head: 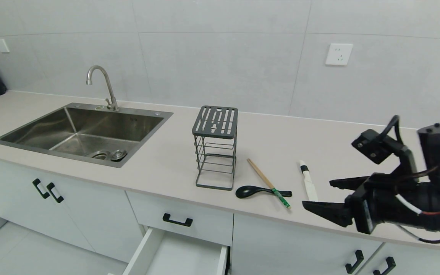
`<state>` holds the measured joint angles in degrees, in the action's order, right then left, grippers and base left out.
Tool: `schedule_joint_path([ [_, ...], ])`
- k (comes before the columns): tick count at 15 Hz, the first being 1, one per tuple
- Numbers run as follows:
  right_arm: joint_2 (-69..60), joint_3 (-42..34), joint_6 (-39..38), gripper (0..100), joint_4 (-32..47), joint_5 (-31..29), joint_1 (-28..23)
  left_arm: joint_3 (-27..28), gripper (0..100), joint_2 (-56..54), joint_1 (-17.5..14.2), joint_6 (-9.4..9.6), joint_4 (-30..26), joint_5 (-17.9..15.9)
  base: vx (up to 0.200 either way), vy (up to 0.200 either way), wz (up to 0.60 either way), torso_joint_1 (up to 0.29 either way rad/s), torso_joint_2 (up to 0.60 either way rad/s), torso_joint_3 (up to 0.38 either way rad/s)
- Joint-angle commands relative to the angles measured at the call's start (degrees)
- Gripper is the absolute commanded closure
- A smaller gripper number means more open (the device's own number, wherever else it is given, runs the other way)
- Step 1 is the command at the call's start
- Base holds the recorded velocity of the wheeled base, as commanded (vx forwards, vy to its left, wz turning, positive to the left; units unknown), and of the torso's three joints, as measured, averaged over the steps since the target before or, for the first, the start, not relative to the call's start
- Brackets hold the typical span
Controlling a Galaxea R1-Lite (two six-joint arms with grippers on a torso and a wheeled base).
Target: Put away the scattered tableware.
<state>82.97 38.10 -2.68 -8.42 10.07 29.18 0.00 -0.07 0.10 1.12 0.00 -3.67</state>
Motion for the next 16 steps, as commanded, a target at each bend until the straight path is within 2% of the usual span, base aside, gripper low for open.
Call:
schedule_joint_path([
  [1,10.90,1.89,-1.36,0,-0.01,-2.69,0.96,0.00,0,0.07,-0.01,0.02,0.00,-0.02,0.000,0.000,0.00,0.000,0.00,0.000],
  [4,14.77,2.42,-2.33,0,-0.10,-3.39,1.14,0.00,0,0.07,-0.01,0.02,0.00,-0.02,0.000,0.000,0.00,0.000,0.00,0.000],
  [8,18.54,6.73,-12.87,0,-0.10,-6.03,1.14,0.00,0,0.07,-0.01,0.02,0.00,-0.02,0.000,0.000,0.00,0.000,0.00,0.000],
  [13,23.20,6.82,-13.14,0,-0.54,-6.91,1.58,0.00,0,0.07,-0.01,0.02,0.00,-0.02,0.000,0.000,0.00,0.000,0.00,0.000],
  [16,28.04,6.82,-12.87,0,-7.48,-8.14,2.19,0.00,0,0.07,-0.01,0.02,0.00,-0.02,0.000,0.000,0.00,0.000,0.00,0.000],
])
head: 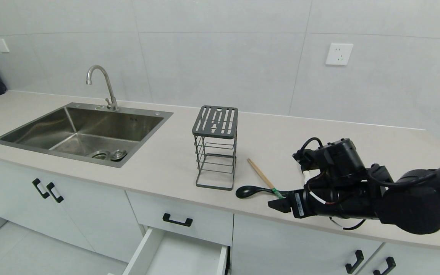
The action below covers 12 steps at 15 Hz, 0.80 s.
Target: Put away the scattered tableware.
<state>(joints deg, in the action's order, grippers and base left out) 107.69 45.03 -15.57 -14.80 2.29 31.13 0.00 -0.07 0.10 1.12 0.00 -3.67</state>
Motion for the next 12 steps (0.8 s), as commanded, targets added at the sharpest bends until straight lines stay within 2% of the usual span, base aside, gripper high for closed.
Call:
schedule_joint_path([
  [1,4.63,-0.21,0.10,0,-2.60,-0.36,0.24,0.00,0,0.07,-0.01,0.02,0.00,-0.02,0.000,0.000,0.00,0.000,0.00,0.000],
  [12,9.20,1.81,0.10,0,-2.87,-1.33,0.59,0.00,0,0.07,-0.01,0.02,0.00,-0.02,0.000,0.000,0.00,0.000,0.00,0.000],
])
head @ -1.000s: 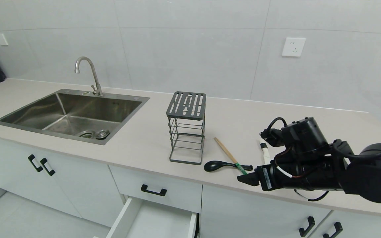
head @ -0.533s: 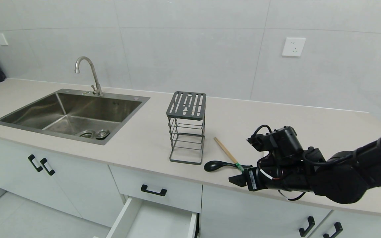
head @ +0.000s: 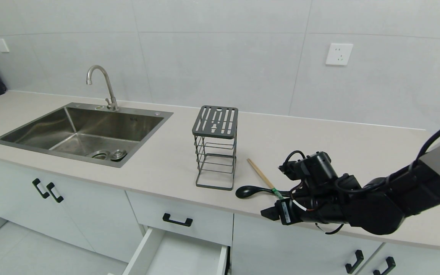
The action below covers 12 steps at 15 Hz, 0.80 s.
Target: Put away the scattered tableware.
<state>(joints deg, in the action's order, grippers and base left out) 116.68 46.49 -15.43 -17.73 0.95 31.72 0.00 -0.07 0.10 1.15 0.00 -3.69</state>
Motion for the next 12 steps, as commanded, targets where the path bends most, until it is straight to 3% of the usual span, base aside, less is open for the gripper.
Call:
schedule_joint_path([
  [1,0.57,0.70,-0.04,0,0.06,0.02,-0.08,0.00,0,0.07,-0.01,0.00,0.00,0.00,0.000,0.000,0.00,0.000,0.00,0.000],
  [12,5.05,6.15,-0.65,0,0.06,-0.69,0.80,0.00,0,0.07,-0.01,0.00,0.00,0.00,0.000,0.000,0.00,0.000,0.00,0.000],
])
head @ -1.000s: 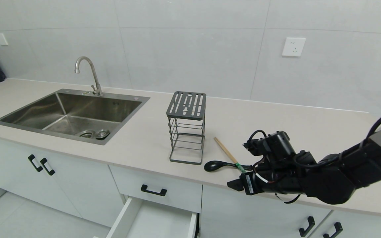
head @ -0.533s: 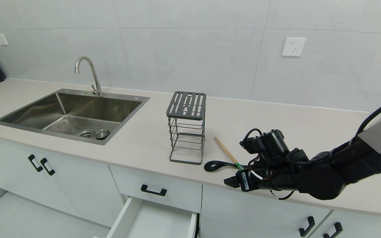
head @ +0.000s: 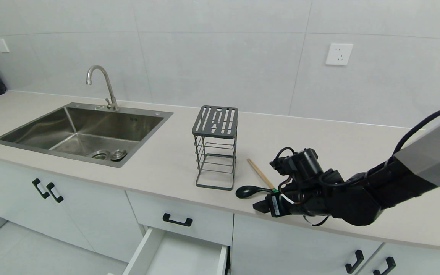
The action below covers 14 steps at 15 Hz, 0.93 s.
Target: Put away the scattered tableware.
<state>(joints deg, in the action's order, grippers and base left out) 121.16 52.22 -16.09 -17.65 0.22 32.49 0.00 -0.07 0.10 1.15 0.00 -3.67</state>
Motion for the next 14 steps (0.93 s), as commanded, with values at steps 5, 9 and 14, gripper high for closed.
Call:
schedule_joint_path([
  [5,2.41,1.83,-0.52,100,-0.01,-1.63,-0.06,0.00,0,0.07,-0.01,0.00,0.00,-0.02,0.000,0.000,0.00,0.000,0.00,0.000],
  [9,2.41,2.53,-3.51,100,0.16,-3.74,-1.64,0.00,0,0.07,-0.01,0.00,0.00,-0.02,0.000,0.000,0.00,0.000,0.00,0.000],
  [14,-0.05,2.88,-3.60,100,0.07,-3.91,-2.96,0.00,0,0.07,-0.01,0.00,0.00,-0.02,0.000,0.000,0.00,0.000,0.00,0.000],
])
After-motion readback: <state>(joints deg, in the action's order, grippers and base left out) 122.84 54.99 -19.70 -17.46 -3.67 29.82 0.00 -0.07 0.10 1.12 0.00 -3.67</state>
